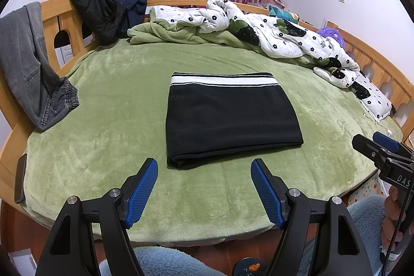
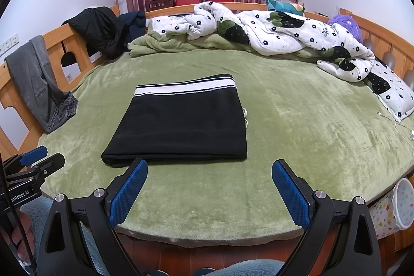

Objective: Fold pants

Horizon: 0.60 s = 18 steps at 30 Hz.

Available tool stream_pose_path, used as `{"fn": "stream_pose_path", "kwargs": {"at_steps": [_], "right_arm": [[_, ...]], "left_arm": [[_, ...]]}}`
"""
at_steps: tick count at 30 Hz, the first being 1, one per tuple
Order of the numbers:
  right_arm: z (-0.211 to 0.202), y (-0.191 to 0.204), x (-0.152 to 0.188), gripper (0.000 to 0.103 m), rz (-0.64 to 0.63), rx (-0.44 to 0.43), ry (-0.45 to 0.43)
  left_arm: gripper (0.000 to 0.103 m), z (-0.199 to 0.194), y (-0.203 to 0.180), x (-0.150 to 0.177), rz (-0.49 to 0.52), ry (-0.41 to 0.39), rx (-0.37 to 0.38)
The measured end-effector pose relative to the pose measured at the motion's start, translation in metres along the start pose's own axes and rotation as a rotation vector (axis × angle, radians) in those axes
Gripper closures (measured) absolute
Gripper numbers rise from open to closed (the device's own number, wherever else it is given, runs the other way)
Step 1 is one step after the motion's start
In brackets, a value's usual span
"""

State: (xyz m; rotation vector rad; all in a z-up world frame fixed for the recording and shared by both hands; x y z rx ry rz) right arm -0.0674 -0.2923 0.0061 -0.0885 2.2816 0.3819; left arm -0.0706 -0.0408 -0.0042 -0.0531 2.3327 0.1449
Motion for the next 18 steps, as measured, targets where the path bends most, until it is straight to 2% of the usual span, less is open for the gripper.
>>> {"fn": "stream_pose_path", "kwargs": {"at_steps": [18], "right_arm": [[-0.0009,-0.0047,-0.0019,0.007,-0.006,0.004,-0.005]], "left_arm": [[0.03,-0.0015,-0.0013,-0.0013,-0.009,0.004,0.011]]}}
Point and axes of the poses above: each gripper's, at about its wrist camera, not at the fingertips, and z roughly the way its jaws point, y to its left, x to its underside, the point moved 1 cm from there along z, roughly the way its jaws point, and after that the axes turned 14 degrees about -x, right-handed, at the moved point
